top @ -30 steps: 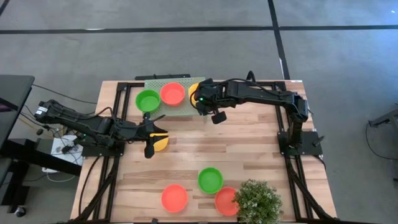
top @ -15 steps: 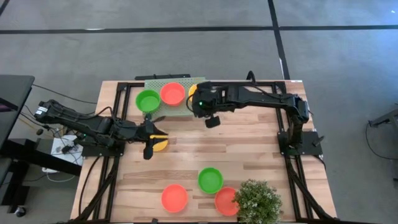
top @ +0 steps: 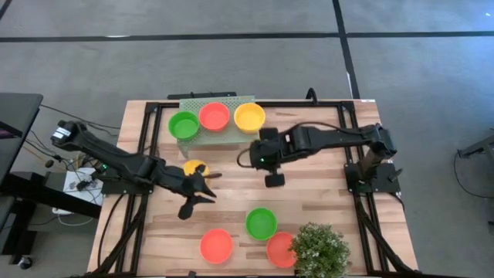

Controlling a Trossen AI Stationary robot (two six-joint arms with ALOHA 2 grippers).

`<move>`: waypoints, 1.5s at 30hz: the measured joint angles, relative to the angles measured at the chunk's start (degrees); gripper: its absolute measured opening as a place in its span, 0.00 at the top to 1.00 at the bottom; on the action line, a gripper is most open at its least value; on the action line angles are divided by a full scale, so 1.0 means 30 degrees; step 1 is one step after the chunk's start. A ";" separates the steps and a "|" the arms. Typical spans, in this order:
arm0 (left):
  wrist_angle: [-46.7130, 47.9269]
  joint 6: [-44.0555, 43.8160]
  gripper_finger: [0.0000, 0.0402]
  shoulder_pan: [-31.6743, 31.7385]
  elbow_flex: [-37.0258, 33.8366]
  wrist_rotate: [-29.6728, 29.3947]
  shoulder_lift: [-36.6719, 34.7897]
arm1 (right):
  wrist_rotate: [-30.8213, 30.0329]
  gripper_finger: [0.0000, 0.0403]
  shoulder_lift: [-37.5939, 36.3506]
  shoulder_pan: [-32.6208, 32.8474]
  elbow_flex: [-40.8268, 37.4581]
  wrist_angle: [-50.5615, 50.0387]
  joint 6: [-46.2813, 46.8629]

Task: Pick & Place Mini bowls
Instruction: Stack the orange bowl on the orange bowl on the shelf

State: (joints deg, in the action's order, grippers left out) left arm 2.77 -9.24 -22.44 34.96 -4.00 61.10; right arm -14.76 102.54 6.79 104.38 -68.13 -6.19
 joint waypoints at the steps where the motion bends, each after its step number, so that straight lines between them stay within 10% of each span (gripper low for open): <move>1: 0.0083 0.0017 0.79 -0.0042 0.0050 0.0308 0.0343 | 0.0286 0.94 -0.0293 0.0275 -0.1028 0.0868 0.0254; 15: -0.0442 0.0835 0.79 0.0246 0.3053 0.5992 0.5598 | 0.0208 0.99 -0.4714 0.2705 -1.2297 1.1533 0.3585; 31: -0.0537 -0.3028 0.54 0.0182 0.3543 0.8446 0.9649 | -0.1139 0.99 -0.5347 0.2105 -1.3194 1.3260 0.2520; 45: -0.0392 -0.4099 0.58 -0.0056 0.2776 0.6849 1.0715 | -0.1096 0.99 -0.5343 0.2098 -1.3187 1.3433 0.0917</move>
State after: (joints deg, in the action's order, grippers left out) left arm 1.60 -21.54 -22.61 43.29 16.55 93.25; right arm -18.04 86.51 13.08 64.82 -27.83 -3.44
